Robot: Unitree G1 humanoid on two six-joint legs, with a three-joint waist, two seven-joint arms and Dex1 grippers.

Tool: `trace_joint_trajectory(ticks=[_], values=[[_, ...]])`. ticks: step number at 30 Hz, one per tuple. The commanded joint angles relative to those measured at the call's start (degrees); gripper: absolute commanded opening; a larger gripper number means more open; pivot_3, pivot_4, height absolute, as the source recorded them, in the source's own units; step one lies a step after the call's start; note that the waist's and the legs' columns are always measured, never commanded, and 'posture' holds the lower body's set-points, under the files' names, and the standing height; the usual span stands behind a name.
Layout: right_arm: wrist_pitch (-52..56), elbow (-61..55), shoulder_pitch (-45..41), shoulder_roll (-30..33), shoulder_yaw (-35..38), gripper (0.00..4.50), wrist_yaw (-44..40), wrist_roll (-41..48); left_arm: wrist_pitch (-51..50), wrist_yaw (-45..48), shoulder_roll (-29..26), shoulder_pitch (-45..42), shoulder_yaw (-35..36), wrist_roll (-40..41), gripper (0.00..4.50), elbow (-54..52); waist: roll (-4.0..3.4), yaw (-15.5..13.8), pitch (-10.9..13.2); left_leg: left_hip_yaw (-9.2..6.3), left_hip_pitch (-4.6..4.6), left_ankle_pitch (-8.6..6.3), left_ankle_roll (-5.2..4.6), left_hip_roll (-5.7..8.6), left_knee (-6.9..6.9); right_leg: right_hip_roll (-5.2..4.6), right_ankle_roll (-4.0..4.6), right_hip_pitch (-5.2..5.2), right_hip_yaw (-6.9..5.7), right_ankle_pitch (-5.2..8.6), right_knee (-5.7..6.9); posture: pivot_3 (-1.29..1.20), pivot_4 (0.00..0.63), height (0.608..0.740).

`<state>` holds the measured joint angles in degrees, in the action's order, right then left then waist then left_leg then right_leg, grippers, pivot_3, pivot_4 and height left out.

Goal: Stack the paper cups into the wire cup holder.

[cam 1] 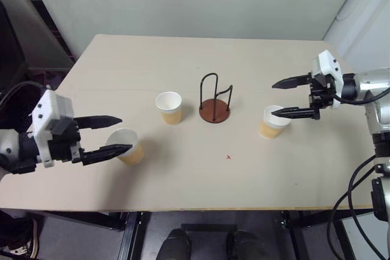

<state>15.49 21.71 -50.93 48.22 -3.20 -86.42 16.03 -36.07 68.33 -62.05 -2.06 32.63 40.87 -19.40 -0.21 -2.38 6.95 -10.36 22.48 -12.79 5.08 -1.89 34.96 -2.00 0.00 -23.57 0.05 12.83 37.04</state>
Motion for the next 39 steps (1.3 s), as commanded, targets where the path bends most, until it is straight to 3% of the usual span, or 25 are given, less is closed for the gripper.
trace_joint_trajectory(ticks=[1, 6, 9, 14, 18, 22, 26, 30, 39], values=[[-0.3, -1.9, -1.6, 0.5, 2.0, 4.43, 0.7, 1.1, 0.8, -0.9, -0.2, -2.4, 0.0, 0.9, 3.88, -0.1, 0.0, 0.0, 0.0, 0.0, 0.0, 0.0, 0.0, 0.0, 0.0, 0.0, 0.0, 0.0, 0.0, 0.0, 0.0, 0.0, 0.15, 0.74], [-3.7, 1.1, -4.7, -4.7, 0.3, 4.43, 7.2, -2.2, 1.9, -4.8, 1.7, -8.7, -6.4, -0.9, 3.88, 0.0, -0.02, 0.0, 0.0, 0.01, -0.03, 0.01, 0.0, -0.03, 0.05, 0.01, -0.08, 0.0, 0.02, -0.05, 0.02, 0.0, 0.15, 0.74], [-7.9, 8.5, -8.8, -11.1, -2.6, 4.43, 16.1, -8.3, 2.3, -12.3, 5.0, -16.8, -14.2, -5.8, 3.88, 1.5, -0.03, 0.1, 0.0, 0.02, -0.21, 0.01, 0.0, -0.09, 0.07, -0.01, -0.12, 0.05, 0.04, -0.14, 0.06, 0.0, 0.15, 0.74], [-13.1, 20.9, -14.2, -18.6, -5.6, 4.43, 21.3, -13.4, 0.9, -20.6, 10.7, -27.4, -24.1, -12.1, 3.88, 2.9, -0.05, 0.0, 0.0, -0.03, -0.08, 0.03, -0.04, -0.33, 0.07, -0.02, -0.06, -0.14, 0.04, -0.34, 0.09, 0.0, 0.15, 0.74], [-17.3, 28.9, -16.7, -21.5, -6.7, 4.43, 23.3, -16.1, -1.7, -24.2, 13.6, -30.7, -25.9, -12.3, 3.88, 1.8, -0.05, -0.3, 0.0, 0.0, 0.45, 0.03, 0.0, -0.27, 0.09, -0.04, -0.55, -0.5, 0.01, -0.63, -0.04, 0.0, 0.15, 0.74], [-19.6, 33.7, -18.2, -23.5, -6.6, 4.43, 24.3, -17.4, -3.8, -24.9, 13.7, -29.7, -25.6, -11.1, 3.88, -1.4, -0.05, -0.5, 0.0, 0.19, 0.73, 0.37, 0.66, -0.22, 0.12, 0.03, -0.72, -0.62, 0.01, -0.73, -0.08, 0.0, 0.15, 0.74], [-21.8, 38.3, -19.4, -25.6, -6.1, 4.43, 26.5, -18.4, -5.1, -24.3, 12.8, -28.0, -24.4, -9.4, 3.88, -4.3, -0.05, -0.5, 0.0, 0.3, 0.73, 0.21, 0.7, -0.26, 0.11, 0.04, -0.72, -0.64, 0.01, -0.72, -0.15, 0.0, 0.15, 0.74], [-23.1, 41.0, -20.5, -26.6, -5.4, 3.5, 27.3, -18.5, -5.9, -24.6, 11.8, -26.9, -23.0, -8.8, 3.92, -5.1, -0.05, -0.5, 0.0, 0.32, 0.74, 0.18, 0.69, -0.29, 0.1, 0.04, -0.71, -0.68, 0.02, -0.71, -0.15, 0.0, 0.15, 0.74], [-24.3, 40.7, -20.9, -26.5, -5.1, 0.03, 24.4, -17.9, -4.7, -22.8, 9.6, -25.2, -21.5, -8.1, 3.92, -5.7, -0.07, -0.5, 0.0, 0.28, 0.56, -0.1, 0.19, -0.31, 0.12, 0.03, -0.63, -0.68, 0.03, -0.66, -0.09, 0.0, 0.15, 0.74]])
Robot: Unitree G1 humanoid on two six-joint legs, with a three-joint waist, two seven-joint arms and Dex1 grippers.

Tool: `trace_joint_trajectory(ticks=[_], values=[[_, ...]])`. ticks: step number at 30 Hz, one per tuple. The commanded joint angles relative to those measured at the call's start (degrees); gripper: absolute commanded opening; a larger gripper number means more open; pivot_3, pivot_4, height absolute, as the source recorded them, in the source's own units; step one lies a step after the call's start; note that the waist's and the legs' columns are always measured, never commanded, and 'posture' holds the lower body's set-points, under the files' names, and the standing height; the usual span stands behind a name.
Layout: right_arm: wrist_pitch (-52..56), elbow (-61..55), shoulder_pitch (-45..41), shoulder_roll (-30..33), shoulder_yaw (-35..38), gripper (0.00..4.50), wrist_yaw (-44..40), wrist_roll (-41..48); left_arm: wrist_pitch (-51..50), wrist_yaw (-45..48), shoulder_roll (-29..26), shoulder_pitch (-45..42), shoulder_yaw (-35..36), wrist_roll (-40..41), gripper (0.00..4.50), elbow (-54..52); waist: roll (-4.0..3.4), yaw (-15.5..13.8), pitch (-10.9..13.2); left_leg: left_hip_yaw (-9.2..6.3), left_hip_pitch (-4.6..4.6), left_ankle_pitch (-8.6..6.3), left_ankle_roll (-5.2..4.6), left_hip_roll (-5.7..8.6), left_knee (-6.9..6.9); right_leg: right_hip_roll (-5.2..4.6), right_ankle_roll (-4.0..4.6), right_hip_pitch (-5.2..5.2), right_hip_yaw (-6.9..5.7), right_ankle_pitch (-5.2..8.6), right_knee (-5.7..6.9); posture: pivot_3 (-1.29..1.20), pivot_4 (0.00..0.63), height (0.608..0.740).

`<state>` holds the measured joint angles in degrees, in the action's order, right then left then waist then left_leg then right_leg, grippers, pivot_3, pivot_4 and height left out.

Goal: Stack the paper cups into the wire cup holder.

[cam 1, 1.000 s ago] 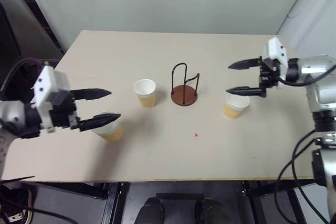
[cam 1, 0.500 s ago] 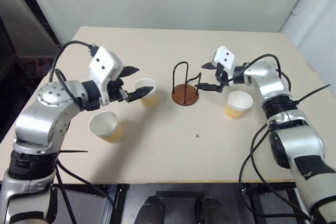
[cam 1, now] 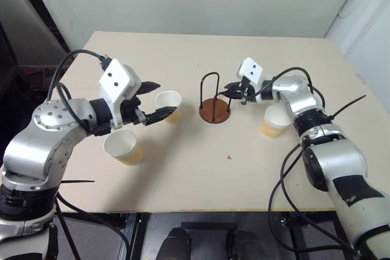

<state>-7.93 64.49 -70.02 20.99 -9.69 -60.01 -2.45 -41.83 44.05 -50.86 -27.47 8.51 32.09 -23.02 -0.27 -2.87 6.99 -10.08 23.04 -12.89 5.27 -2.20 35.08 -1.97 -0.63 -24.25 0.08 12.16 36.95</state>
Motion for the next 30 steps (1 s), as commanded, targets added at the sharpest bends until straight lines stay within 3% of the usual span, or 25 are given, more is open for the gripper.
trace_joint_trajectory(ticks=[1, 3, 7, 12, 16, 22, 28, 30], values=[[-0.8, -2.7, -1.7, 1.0, 1.4, 0.03, -3.0, 0.8, 1.3, 2.3, -1.9, 0.3, 2.8, 0.8, 3.92, -2.0, 0.0, 0.0, 0.0, 0.0, -0.03, 0.01, 0.01, -0.01, 0.0, 0.0, 0.0, 0.0, 0.0, 0.0, 0.04, 0.0, 0.15, 0.74], [-0.7, -5.3, -0.8, 1.9, 1.2, 0.03, -6.1, 1.3, 2.0, 4.4, -3.3, 1.0, 3.3, 1.1, 3.92, -1.9, -0.01, 0.0, 0.0, 0.0, -0.08, 0.03, 0.05, -0.01, -0.01, 0.01, 0.0, 0.0, 0.0, -0.01, 0.09, 0.0, 0.15, 0.74], [6.6, -25.6, 8.3, 6.0, 0.1, 0.03, -14.7, 4.3, 2.7, 10.7, -6.9, 2.9, 4.6, 2.9, 3.92, -2.1, 0.01, 0.0, 0.0, -0.02, 0.0, 0.04, 0.08, -0.03, 0.0, 0.08, 0.05, 0.0, -0.03, -0.01, 0.06, 0.0, 0.15, 0.74], [19.8, -52.2, 22.2, 10.4, 1.3, 0.03, -15.6, 9.5, 2.4, 16.2, -9.2, 5.7, 4.1, 5.7, 3.92, -5.0, 0.02, 0.0, 0.0, 0.0, 0.06, 0.22, 0.43, 0.01, 0.05, 0.09, 0.13, 0.02, 0.0, 0.04, -0.01, 0.0, 0.15, 0.74], [27.7, -66.7, 32.2, 14.1, 2.2, 0.03, -14.6, 13.2, 2.9, 19.9, -10.8, 7.4, 2.8, 6.2, 3.92, -6.2, 0.05, 0.0, 0.0, 0.02, 0.05, 0.29, 0.57, -0.04, 0.04, 0.17, 0.12, 0.02, 0.04, 0.04, -0.03, 0.0, 0.15, 0.74], [32.3, -73.6, 38.0, 18.6, 3.0, 0.03, -13.8, 16.5, 4.1, 22.4, -11.1, 5.8, 0.6, 5.1, 3.92, -4.8, 0.05, 0.1, 0.0, 0.02, -0.21, 0.16, 0.21, -0.34, 0.16, 0.52, 0.42, 0.25, 0.17, 0.04, -0.01, 0.0, 0.15, 0.74], [33.0, -73.0, 38.2, 19.4, 0.8, 0.03, -12.4, 16.1, 4.5, 23.1, -10.9, 4.5, -0.7, 4.7, 3.92, -4.2, 0.06, 0.3, 0.0, 0.02, -0.28, 0.37, 0.18, -0.59, 0.19, 0.84, 0.61, 0.41, 0.25, 0.01, 0.03, 0.0, 0.15, 0.74], [32.9, -72.0, 37.7, 19.4, 0.0, 0.69, -12.2, 15.3, 4.2, 23.2, -10.7, 4.5, -0.5, 5.3, 3.92, -4.8, 0.07, 0.4, 0.0, 0.02, -0.29, 0.4, 0.16, -0.63, 0.2, 0.9, 0.62, 0.42, 0.25, 0.0, 0.04, 0.0, 0.15, 0.74]])
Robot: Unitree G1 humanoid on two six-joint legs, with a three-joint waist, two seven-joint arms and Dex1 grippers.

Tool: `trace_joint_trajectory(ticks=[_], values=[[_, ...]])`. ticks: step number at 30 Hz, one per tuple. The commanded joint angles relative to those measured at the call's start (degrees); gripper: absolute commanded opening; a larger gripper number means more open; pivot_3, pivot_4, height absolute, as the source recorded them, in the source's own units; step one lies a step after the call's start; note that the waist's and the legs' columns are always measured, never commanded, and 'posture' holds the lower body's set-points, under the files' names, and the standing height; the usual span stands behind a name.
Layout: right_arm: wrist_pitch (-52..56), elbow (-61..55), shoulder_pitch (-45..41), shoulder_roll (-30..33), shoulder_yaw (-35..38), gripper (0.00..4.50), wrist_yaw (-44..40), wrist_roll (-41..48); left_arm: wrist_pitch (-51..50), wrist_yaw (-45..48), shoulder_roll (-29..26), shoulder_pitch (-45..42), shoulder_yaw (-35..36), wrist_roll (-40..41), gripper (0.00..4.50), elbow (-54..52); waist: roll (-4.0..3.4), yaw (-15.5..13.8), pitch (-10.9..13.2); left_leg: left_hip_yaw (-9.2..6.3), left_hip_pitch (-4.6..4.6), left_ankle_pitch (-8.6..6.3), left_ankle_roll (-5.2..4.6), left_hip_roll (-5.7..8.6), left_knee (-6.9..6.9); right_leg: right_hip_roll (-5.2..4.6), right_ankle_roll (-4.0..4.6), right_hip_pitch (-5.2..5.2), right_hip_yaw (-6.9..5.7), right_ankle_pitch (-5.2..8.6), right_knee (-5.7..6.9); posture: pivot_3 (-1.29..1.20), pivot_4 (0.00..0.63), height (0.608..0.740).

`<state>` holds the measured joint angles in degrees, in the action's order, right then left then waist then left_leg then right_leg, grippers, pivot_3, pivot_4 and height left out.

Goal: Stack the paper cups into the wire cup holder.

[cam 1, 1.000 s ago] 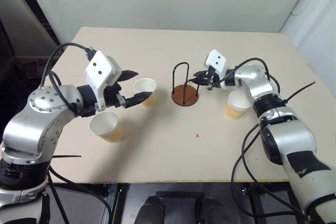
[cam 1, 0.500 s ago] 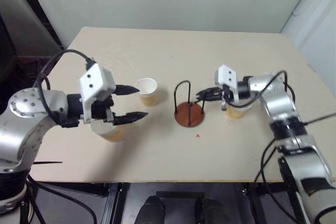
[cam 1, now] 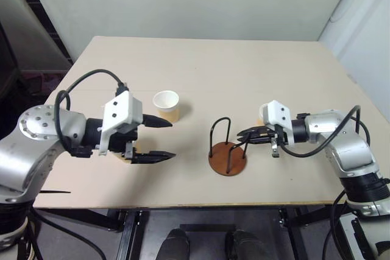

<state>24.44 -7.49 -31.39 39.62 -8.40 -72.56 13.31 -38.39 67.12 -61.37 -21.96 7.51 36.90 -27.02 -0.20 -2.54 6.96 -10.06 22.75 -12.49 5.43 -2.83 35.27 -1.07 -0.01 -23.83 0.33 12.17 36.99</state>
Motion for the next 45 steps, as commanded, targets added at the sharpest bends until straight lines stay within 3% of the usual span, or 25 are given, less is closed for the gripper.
trace_joint_trajectory(ticks=[1, 6, 11, 16, 21, 30, 34, 43, 45], values=[[0.5, 0.1, -1.1, 0.9, -1.5, 0.94, 0.0, -0.2, 0.7, 0.1, -0.2, -0.8, 0.7, 0.7, 3.92, -1.0, 0.01, 0.1, 0.0, 0.0, -0.01, 0.0, 0.0, -0.01, 0.0, 0.01, 0.0, 0.0, 0.0, 0.0, 0.0, 0.0, 0.15, 0.74], [-0.3, -0.8, -1.5, 3.7, -2.5, 2.71, -3.8, 0.9, 0.7, 0.4, -0.6, 0.3, 2.3, 1.4, 3.92, -1.5, 0.0, 0.0, 0.0, 0.0, -0.09, 0.0, 0.04, 0.02, 0.0, 0.02, -0.01, -0.05, 0.01, 0.0, -0.06, 0.0, 0.15, 0.74], [-4.5, -0.1, -2.8, 12.6, 1.1, 4.48, -11.0, 2.0, 1.1, -0.6, -0.3, 0.5, 5.7, 1.9, 3.92, -0.5, 0.01, -0.2, 0.0, -0.02, 0.15, -0.07, 0.07, 0.06, 0.01, 0.05, -0.03, -0.11, 0.0, 0.01, -0.12, 0.0, 0.15, 0.74], [-10.4, 10.8, -11.3, 17.2, 3.3, 4.48, -10.2, -1.2, -1.1, -5.3, 3.3, -3.6, 8.9, 6.4, 3.92, 1.5, 0.03, -0.3, 0.0, 0.05, 0.2, -0.07, 0.07, 0.1, 0.07, 0.05, -0.12, -0.11, 0.04, -0.04, -0.1, 0.0, 0.15, 0.74], [-16.0, 23.2, -16.5, 13.6, -1.5, 4.48, -8.5, -7.4, 0.7, -5.5, 3.3, -3.3, 3.8, 2.7, 3.92, 1.7, 0.04, -0.1, 0.0, 0.1, -0.46, -0.08, 0.01, -0.03, 0.01, 0.08, -0.1, 0.29, 0.1, -0.01, -0.09, 0.0, 0.15, 0.74], [-21.1, 33.3, -17.8, 7.8, -5.1, 4.48, -10.2, -11.3, 1.2, -6.0, 3.5, -2.1, 2.0, 1.0, 3.92, 0.5, -0.01, -0.2, 0.0, 0.14, -0.26, -0.11, -0.04, -0.11, -0.08, 0.05, -0.14, 0.0, 0.1, -0.05, -0.04, 0.0, 0.15, 0.74], [-23.0, 34.5, -17.6, 6.0, -6.6, 3.58, -9.5, -13.6, 0.9, -6.5, 2.9, -1.2, 2.8, 1.2, 3.92, -0.1, -0.01, -0.2, 0.0, 0.15, -0.25, -0.26, -0.01, -0.18, -0.1, 0.05, -0.46, -0.03, 0.03, -0.24, -0.05, 0.0, 0.15, 0.74], [-24.8, 32.6, -17.5, 7.4, -5.3, 0.1, -10.1, -13.5, 0.7, -6.9, 2.0, 1.2, 5.1, 2.4, 3.92, -2.0, -0.01, -0.2, 0.0, 0.16, -0.24, -0.31, 0.0, -0.18, -0.1, 0.03, -0.16, -0.06, 0.03, -0.07, -0.04, 0.0, 0.15, 0.74], [-23.8, 28.9, -17.7, 9.7, -3.4, 0.04, -13.2, -10.6, 1.2, -5.8, 1.2, 1.9, 6.8, 2.6, 3.92, -1.3, -0.04, -0.2, 0.0, 0.16, -0.23, -0.31, 0.0, -0.18, -0.09, 0.03, -0.02, -0.06, 0.03, 0.01, -0.02, 0.0, 0.15, 0.74]])
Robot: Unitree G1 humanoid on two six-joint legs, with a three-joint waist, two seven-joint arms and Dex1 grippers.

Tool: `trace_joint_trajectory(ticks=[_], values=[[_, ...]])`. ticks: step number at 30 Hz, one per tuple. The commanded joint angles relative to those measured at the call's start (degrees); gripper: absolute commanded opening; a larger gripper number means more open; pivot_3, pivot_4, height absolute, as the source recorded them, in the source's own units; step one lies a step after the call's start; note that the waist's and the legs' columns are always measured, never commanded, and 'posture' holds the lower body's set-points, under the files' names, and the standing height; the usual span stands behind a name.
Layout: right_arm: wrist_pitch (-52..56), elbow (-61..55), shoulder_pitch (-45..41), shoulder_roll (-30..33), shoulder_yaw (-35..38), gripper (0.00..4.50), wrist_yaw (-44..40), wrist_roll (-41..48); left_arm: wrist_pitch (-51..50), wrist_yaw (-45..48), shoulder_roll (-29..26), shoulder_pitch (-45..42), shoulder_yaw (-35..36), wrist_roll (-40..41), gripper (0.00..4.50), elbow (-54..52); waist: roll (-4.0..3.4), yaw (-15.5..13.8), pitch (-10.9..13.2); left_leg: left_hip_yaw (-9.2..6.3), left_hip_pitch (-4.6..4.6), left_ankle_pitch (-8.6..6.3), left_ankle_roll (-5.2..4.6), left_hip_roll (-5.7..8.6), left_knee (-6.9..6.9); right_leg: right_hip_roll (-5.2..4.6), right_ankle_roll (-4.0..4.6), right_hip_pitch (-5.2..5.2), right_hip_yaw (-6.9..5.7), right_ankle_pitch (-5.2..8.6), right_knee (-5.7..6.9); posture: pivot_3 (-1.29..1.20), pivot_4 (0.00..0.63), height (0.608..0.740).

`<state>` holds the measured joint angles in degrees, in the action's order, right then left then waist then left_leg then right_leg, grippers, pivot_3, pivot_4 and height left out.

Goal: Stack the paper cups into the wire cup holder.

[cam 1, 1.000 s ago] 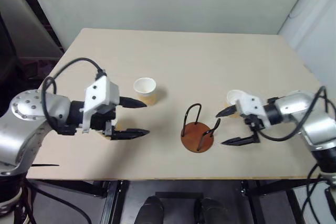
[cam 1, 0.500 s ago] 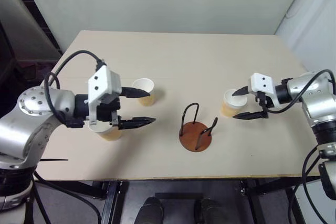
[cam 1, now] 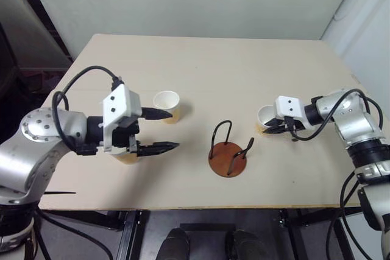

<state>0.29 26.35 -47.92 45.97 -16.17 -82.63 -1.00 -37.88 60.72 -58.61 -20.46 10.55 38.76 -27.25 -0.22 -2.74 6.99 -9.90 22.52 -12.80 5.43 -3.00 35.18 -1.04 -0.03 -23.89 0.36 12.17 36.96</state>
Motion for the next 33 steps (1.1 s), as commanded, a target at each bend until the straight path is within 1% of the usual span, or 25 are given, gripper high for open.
trace_joint_trajectory(ticks=[1, 3, 5, 7, 10, 11, 12, 15, 20, 29, 31, 33], values=[[0.8, -6.7, -1.3, 4.3, 5.1, 0.04, -4.3, 5.0, 1.0, 1.1, -2.0, 0.7, 4.5, 0.6, 3.92, -0.6, -0.04, 0.0, 0.0, 0.03, 0.0, 0.0, 0.0, 0.01, 0.0, 0.0, 0.01, -0.01, 0.01, 0.0, 0.0, 0.0, 0.15, 0.74], [2.9, -10.3, -2.1, 5.6, 6.9, 0.04, -6.3, 8.4, 1.5, 2.0, -2.8, 1.2, 6.1, 0.7, 3.92, 0.3, -0.04, 0.0, 0.0, 0.06, 0.03, 0.0, 0.0, 0.02, -0.02, 0.01, 0.04, -0.02, 0.01, 0.03, -0.01, 0.0, 0.15, 0.74], [8.7, -15.0, -5.2, 5.6, 10.2, 0.04, -7.9, 14.8, 1.8, 3.5, -3.7, 1.8, 8.9, 1.2, 3.92, 1.7, -0.04, 0.0, 0.0, 0.13, 0.02, -0.01, 0.02, 0.01, -0.02, 0.04, 0.09, -0.01, 0.03, 0.06, -0.01, 0.0, 0.15, 0.74], [14.8, -19.5, -8.4, 4.1, 12.6, 0.04, -8.1, 21.3, 2.6, 4.8, -4.4, 2.6, 10.4, 0.7, 3.92, 3.1, -0.06, 0.4, 0.0, 0.23, 0.0, 0.0, 0.03, -0.02, -0.03, 0.12, 0.09, -0.03, 0.11, 0.06, -0.01, 0.0, 0.15, 0.74], [19.8, -24.8, -8.9, 2.3, 12.9, 0.04, -7.7, 26.1, 3.8, 5.2, -4.9, 3.2, 10.1, -0.8, 3.92, 4.6, 0.03, 0.6, 0.0, 0.58, 0.13, 0.01, 0.04, -0.12, -0.11, 0.45, 0.14, 0.01, 0.36, 0.1, 0.0, 0.0, 0.15, 0.74], [20.3, -27.9, -7.9, 1.1, 11.4, 0.04, -7.3, 26.5, 4.4, 5.3, -4.9, 3.4, 9.5, -1.7, 3.92, 5.2, 0.11, 0.7, -0.1, 0.59, 0.05, 0.03, 0.07, -0.14, -0.09, 0.56, 0.18, 0.05, 0.42, 0.15, -0.01, 0.0, 0.15, 0.74], [20.2, -30.3, -7.0, -0.1, 9.8, 0.04, -6.7, 26.2, 4.8, 5.4, -4.9, 3.4, 8.9, -2.2, 3.92, 5.4, 0.13, 0.7, -0.1, 0.59, -0.21, 0.03, 0.06, -0.15, -0.04, 0.7, 0.23, 0.07, 0.58, 0.21, -0.01, 0.0, 0.15, 0.74], [19.9, -33.3, -4.7, -1.4, 5.9, 0.04, -5.6, 22.9, 4.9, 5.3, -4.6, 3.1, 8.1, -2.2, 3.92, 4.9, 0.12, 0.9, 0.0, 0.76, -0.27, 0.03, 0.04, -0.17, 0.1, 0.8, 0.24, 0.08, 0.98, 0.21, -0.01, 0.0, 0.15, 0.74], [20.0, -34.8, -2.7, 0.1, 5.6, 0.04, -8.0, 24.4, 4.4, 5.3, -4.9, 5.0, 9.6, -2.0, 3.92, 3.7, 0.11, 0.6, 0.0, 0.82, -0.02, -0.04, -0.19, -0.03, 0.41, 0.72, 0.24, -0.05, 1.27, 0.21, -0.01, 0.0, 0.15, 0.74], [19.1, -34.5, -2.0, 0.1, 4.2, 0.04, -9.5, 23.9, 3.8, 4.6, -4.9, 8.3, 11.6, -1.7, 3.92, 1.9, 0.14, 1.0, 0.0, 1.01, -0.09, -0.13, -0.32, -0.14, 0.45, 0.81, 0.22, -0.08, 1.29, 0.21, 0.02, 0.0, 0.15, 0.74], [19.2, -34.8, -1.7, 0.0, 3.6, 0.44, -9.6, 23.5, 3.6, 4.7, -5.1, 8.6, 11.9, -1.7, 3.92, 1.8, 0.14, 1.0, 0.0, 1.01, -0.08, -0.13, -0.32, -0.14, 0.46, 0.81, 0.23, -0.08, 1.29, 0.21, 0.01, 0.0, 0.15, 0.74], [19.0, -34.9, -1.5, -0.2, 2.6, 0.95, -9.4, 22.4, 3.8, 4.9, -5.4, 9.0, 12.0, -2.2, 3.92, 2.0, 0.14, 1.0, 0.0, 1.04, -0.07, -0.13, -0.33, -0.13, 0.48, 0.81, 0.23, -0.08, 1.3, 0.21, 0.01, 0.0, 0.15, 0.74]])
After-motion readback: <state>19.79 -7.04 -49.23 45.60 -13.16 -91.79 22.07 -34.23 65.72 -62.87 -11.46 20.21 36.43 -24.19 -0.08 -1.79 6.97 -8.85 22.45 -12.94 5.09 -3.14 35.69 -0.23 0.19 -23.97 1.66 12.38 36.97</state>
